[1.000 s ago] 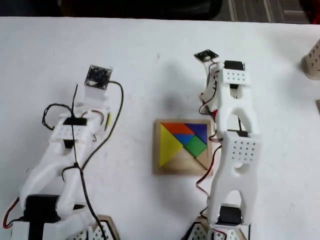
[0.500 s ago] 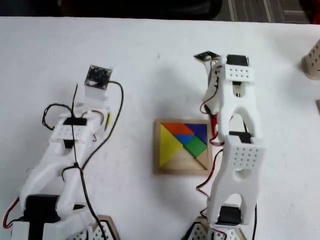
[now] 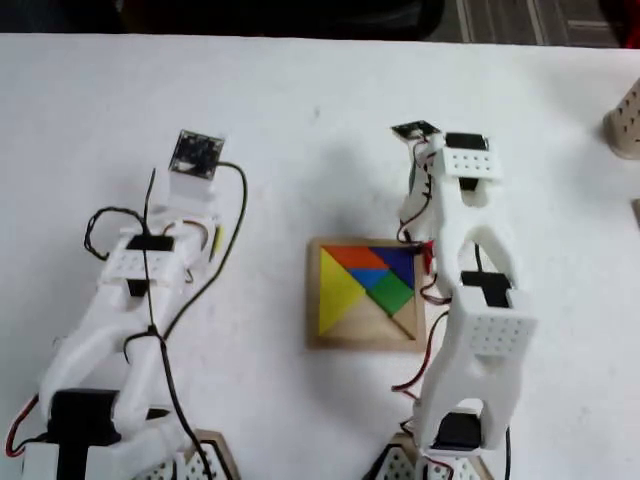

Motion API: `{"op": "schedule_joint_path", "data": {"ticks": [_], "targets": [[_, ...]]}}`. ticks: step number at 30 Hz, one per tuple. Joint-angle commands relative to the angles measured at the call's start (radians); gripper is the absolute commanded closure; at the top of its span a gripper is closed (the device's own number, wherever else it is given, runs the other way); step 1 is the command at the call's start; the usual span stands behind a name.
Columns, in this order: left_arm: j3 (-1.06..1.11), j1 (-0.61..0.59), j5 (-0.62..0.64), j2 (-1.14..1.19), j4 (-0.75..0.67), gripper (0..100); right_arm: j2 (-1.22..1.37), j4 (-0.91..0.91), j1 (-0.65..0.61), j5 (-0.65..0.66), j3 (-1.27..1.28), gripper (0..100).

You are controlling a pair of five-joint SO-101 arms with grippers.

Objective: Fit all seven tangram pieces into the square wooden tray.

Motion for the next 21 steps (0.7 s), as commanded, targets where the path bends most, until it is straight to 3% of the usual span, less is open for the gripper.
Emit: {"op": "schedule_joint_path", "data": {"ticks": [1,9,17,21], "targets": [[-0.008,0.002,-0.009,-0.015,-0.029,89,-0.093,-0.111,0.027,-0.015,0.044,61.5],[-0.008,0.002,-0.009,-0.015,-0.029,89,0.027,-0.191,0.087,-0.006,0.025,61.5],[-0.008,0.002,-0.009,-0.015,-0.029,89,0.067,-0.128,0.013,0.078,0.006,61.7],[-0.008,0.001,-0.009,-0.015,-0.029,89,0.056,-0.131,-0.007,0.126,0.003,70.2]]}}
